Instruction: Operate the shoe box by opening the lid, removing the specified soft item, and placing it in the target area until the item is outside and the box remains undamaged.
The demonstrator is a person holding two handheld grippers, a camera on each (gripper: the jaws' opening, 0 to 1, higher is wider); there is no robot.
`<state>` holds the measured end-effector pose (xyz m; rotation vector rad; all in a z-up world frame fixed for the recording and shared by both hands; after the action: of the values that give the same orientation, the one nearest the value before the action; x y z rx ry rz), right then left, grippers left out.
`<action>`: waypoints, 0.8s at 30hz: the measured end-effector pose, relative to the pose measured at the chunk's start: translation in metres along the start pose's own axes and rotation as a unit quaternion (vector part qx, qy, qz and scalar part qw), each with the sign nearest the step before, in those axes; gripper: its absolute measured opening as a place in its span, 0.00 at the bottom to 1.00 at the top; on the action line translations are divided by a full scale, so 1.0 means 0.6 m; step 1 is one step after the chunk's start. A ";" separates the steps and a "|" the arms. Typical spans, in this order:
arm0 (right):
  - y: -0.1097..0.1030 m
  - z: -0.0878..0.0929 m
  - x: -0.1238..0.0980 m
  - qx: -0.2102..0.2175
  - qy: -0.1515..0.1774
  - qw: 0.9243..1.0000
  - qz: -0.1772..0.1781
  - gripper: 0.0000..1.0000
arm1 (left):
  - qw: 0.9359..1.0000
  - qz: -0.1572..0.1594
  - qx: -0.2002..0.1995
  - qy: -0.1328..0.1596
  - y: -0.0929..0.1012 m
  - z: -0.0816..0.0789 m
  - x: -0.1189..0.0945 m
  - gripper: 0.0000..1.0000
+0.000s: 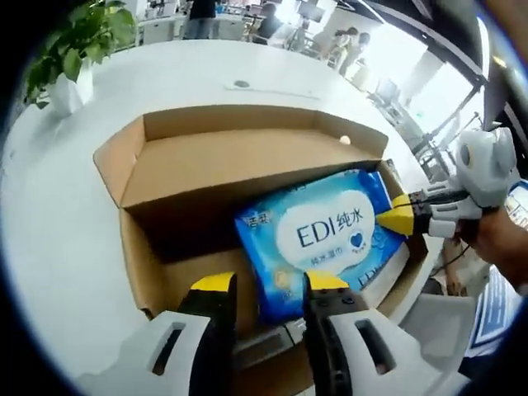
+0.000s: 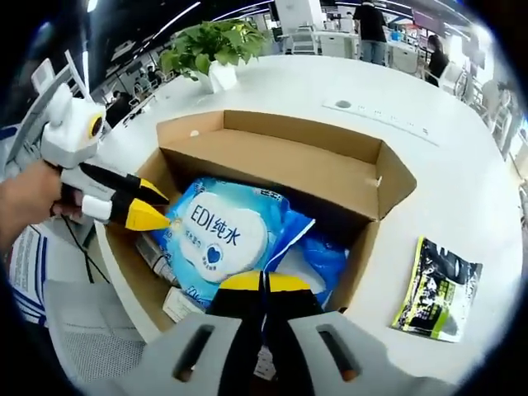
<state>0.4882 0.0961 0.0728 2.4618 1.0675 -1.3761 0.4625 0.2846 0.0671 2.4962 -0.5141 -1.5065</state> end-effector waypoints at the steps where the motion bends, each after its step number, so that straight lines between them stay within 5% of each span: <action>1: 0.001 0.000 0.000 0.001 0.000 1.000 0.000 0.00 | 1.000 0.000 -0.002 -0.001 0.000 -0.001 0.002 0.30; 4: 0.001 0.000 0.001 0.001 0.000 1.000 -0.001 0.00 | 0.999 0.020 -0.030 -0.013 0.007 0.007 0.010 0.25; 14: 0.006 0.002 0.003 0.003 0.001 1.000 -0.003 0.00 | 1.000 0.013 0.001 -0.021 0.003 0.013 0.018 0.02; 24: 0.003 0.003 0.004 0.000 0.003 1.000 -0.003 0.00 | 0.999 -0.015 0.050 -0.016 0.007 0.017 0.026 0.00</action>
<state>0.4891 0.0953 0.0695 2.4660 1.0774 -1.3726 0.4592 0.2750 0.0506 2.5684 -0.5738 -1.5724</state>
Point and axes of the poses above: the point that each gripper's makers call its tool centre point, and the gripper's own axes: x roughly forward along the fingers, y roughly to its right, z roughly out of its underside, the point moved 6 cm from there along -x, roughly backward along the fingers
